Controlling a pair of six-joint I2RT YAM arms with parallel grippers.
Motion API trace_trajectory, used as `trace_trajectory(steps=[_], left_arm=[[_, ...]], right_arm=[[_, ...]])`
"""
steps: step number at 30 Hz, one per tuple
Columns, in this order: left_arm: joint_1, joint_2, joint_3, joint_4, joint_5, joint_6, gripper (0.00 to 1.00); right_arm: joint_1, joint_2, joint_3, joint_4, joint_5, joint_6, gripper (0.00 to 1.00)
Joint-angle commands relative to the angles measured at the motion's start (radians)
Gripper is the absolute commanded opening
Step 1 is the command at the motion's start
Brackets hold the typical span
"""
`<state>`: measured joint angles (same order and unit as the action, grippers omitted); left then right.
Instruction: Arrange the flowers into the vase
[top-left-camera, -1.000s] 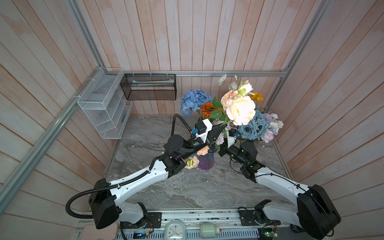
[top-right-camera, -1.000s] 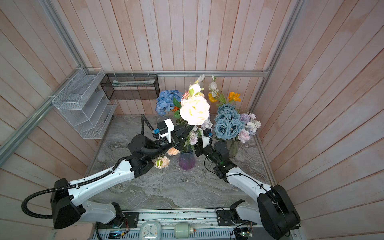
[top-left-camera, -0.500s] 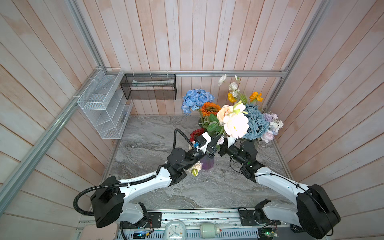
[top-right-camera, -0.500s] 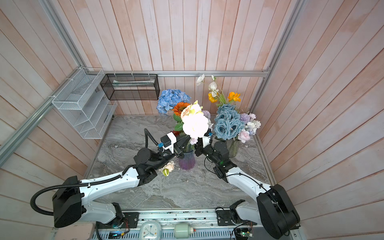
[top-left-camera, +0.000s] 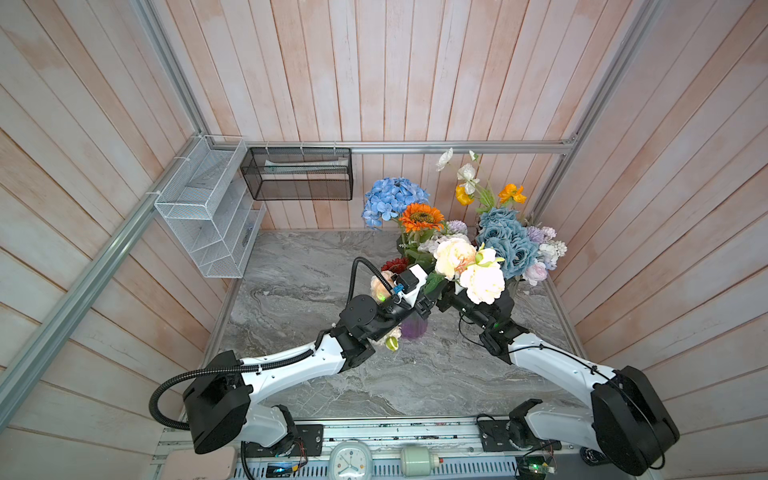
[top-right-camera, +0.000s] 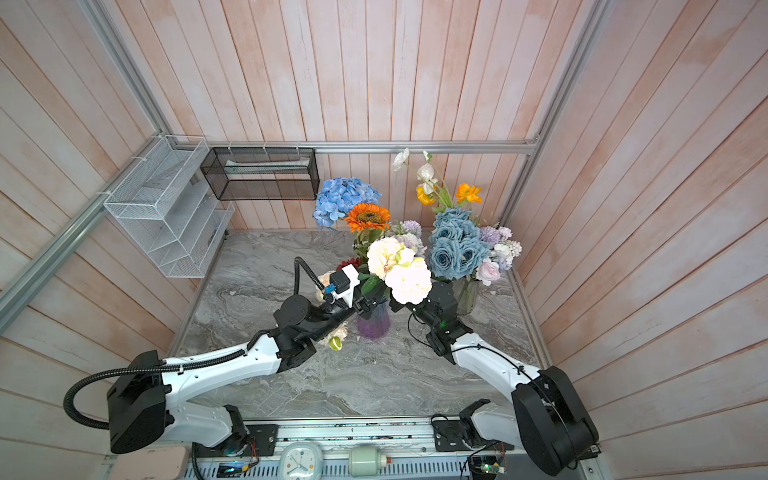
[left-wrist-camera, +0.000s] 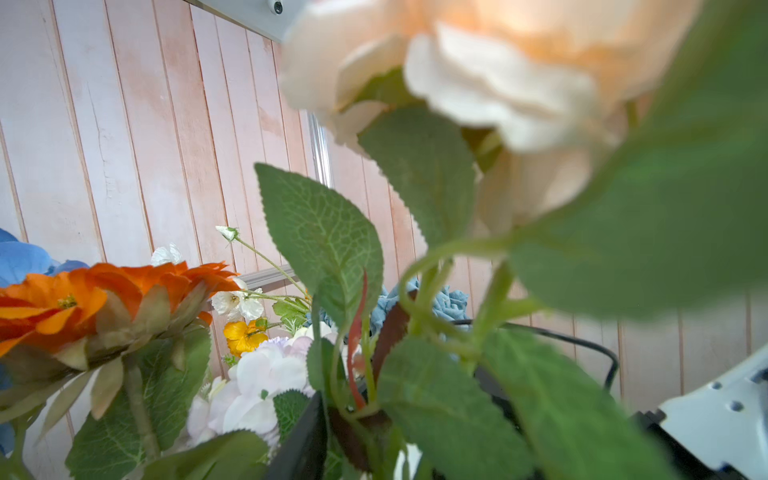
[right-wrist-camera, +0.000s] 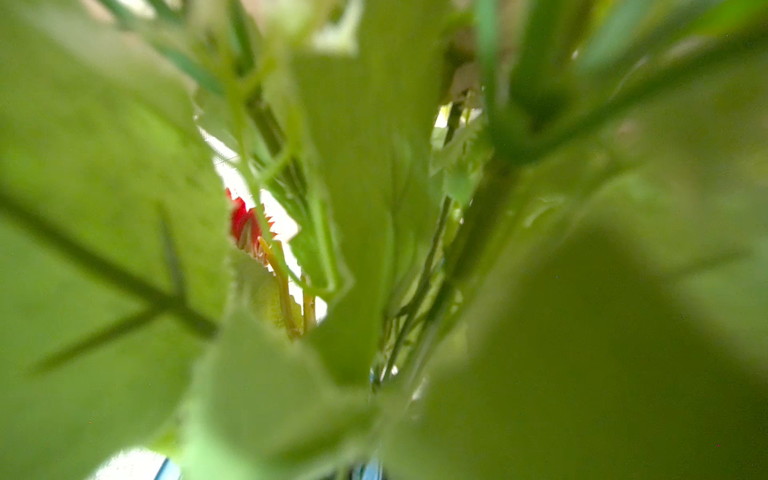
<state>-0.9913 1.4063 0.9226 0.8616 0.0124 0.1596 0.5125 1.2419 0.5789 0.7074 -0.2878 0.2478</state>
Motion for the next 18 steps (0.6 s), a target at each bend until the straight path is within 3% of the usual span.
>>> trace_trajectory(steps=[1, 7, 18], left_arm=[[0.002, 0.004, 0.046, -0.042, -0.028, 0.03, 0.45], [0.007, -0.032, 0.151, -0.251, -0.022, 0.062, 0.57], [0.01, -0.085, 0.209, -0.47, -0.044, 0.015, 0.62]], right_arm=[[0.002, 0.022, -0.012, -0.102, 0.004, -0.004, 0.14], [0.002, 0.022, -0.013, -0.1, 0.005, 0.0, 0.14], [0.002, 0.032, -0.008, -0.095, -0.004, 0.011, 0.14]])
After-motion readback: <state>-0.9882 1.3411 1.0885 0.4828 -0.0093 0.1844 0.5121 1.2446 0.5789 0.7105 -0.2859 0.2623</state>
